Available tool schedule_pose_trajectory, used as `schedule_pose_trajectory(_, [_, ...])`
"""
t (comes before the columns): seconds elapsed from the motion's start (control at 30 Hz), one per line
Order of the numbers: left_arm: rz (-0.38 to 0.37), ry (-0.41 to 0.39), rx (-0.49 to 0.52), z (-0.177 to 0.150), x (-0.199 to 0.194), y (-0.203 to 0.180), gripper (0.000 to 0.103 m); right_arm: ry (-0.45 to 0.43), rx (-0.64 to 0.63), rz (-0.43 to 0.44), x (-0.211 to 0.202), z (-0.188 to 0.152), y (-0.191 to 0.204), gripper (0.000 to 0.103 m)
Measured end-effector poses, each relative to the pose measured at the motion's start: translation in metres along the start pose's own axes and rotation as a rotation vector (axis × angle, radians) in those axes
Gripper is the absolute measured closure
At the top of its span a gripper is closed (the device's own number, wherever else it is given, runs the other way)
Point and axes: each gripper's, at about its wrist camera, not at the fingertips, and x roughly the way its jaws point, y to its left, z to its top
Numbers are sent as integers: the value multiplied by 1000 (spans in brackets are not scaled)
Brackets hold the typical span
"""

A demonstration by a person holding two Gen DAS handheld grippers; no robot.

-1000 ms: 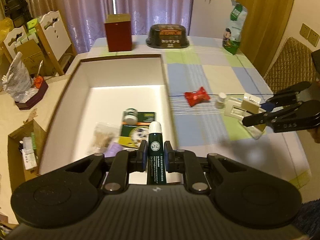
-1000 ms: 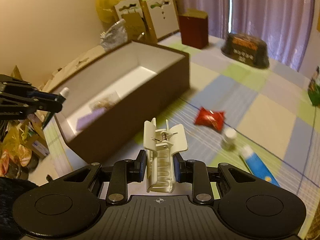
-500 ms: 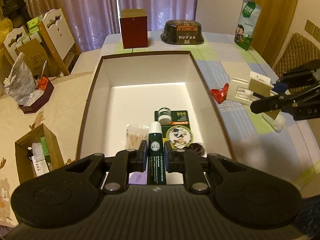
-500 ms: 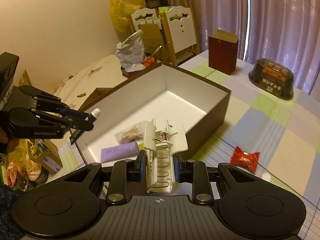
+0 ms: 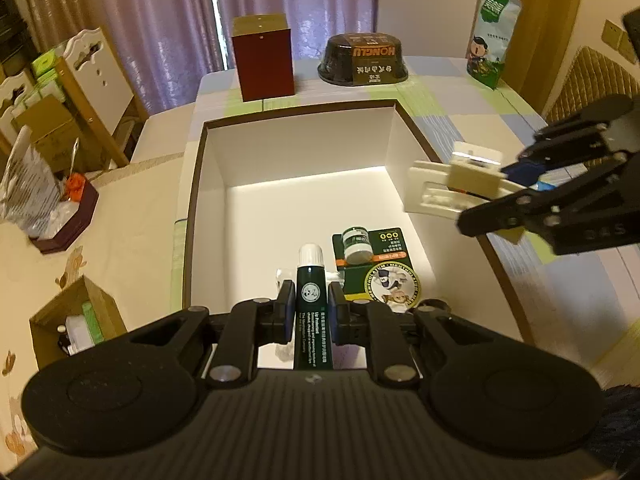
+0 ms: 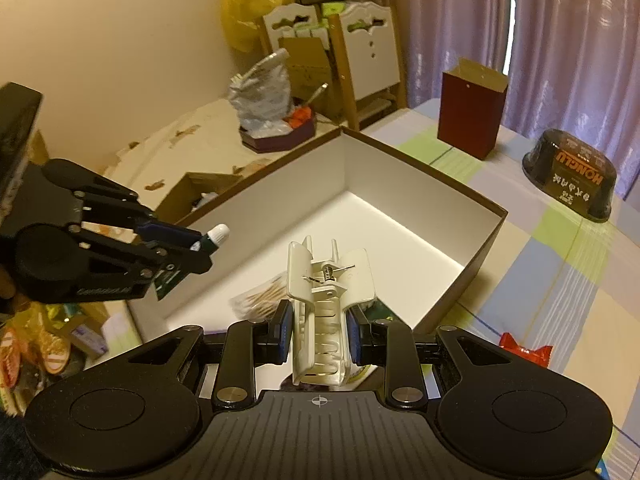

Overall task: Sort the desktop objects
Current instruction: 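Carry the green tube and white hair clip over the shoebox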

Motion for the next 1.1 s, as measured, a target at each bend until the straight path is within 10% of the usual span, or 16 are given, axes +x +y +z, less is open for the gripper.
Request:
schedule_pose_trajectory(0.6, [-57, 87, 67, 56, 93, 24, 90, 91, 124, -144, 87, 41, -39, 76])
schedule_pose_trajectory(1.1, [-58, 197, -75, 72, 165, 42, 90, 165, 22, -204, 138, 56, -74, 76])
